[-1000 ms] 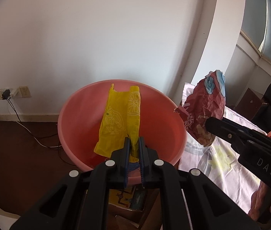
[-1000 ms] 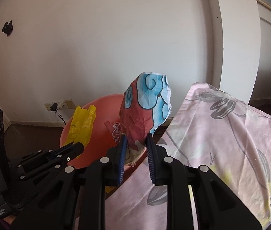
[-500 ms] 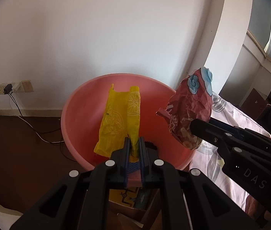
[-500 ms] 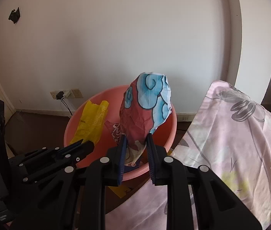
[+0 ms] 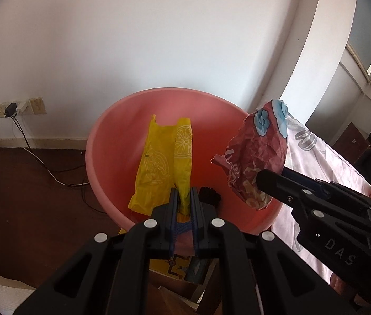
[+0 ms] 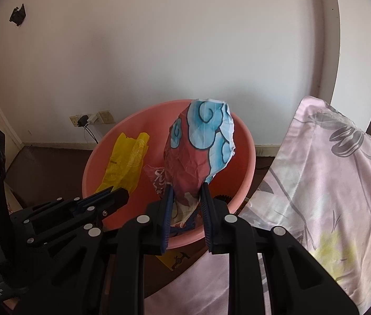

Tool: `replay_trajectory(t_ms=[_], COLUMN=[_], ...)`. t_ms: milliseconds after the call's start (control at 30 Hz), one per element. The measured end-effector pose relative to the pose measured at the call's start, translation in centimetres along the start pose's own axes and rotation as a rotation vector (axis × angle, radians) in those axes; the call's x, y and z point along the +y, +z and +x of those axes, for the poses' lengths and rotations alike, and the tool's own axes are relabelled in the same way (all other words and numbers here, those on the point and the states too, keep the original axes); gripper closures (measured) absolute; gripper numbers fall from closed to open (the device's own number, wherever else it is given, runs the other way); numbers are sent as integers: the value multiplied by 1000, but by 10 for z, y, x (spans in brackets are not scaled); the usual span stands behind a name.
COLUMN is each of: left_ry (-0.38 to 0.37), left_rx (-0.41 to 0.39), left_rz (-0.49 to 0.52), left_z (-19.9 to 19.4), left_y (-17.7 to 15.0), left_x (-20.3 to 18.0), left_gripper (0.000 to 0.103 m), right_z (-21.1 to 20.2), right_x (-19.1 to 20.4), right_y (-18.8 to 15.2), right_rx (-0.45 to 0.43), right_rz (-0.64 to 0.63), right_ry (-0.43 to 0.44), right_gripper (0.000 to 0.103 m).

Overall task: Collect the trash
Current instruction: 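Open both tools to drop the yellow bag and wrapper into the basin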

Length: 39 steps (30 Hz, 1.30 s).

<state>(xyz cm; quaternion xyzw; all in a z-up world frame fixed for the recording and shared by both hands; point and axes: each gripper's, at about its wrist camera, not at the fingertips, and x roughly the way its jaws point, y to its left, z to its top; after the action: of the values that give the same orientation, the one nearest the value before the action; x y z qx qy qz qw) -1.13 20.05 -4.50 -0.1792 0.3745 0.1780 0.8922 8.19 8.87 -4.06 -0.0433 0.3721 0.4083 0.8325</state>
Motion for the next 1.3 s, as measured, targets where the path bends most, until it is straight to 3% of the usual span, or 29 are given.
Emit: replay_trajectory(t_ms=[700, 900, 1100, 1300], left_ry=[8, 11, 23, 29], left_rx=[6, 1, -12, -15], left_rz=[-13, -13, -13, -13], left_z=[0, -4, -8, -11], left_y=[-6, -6, -5, -3], left_x=[4, 3, 3, 4], left_gripper=[90, 85, 73, 72], right_z=[8, 10, 11, 7], right_x=[-2, -2, 0, -1], right_y=[2, 2, 1, 2], right_rx=[31, 36, 40, 33], right_rz=[14, 18, 14, 14], right_ry=[6, 5, 2, 1], right_gripper=[80, 79, 78, 78])
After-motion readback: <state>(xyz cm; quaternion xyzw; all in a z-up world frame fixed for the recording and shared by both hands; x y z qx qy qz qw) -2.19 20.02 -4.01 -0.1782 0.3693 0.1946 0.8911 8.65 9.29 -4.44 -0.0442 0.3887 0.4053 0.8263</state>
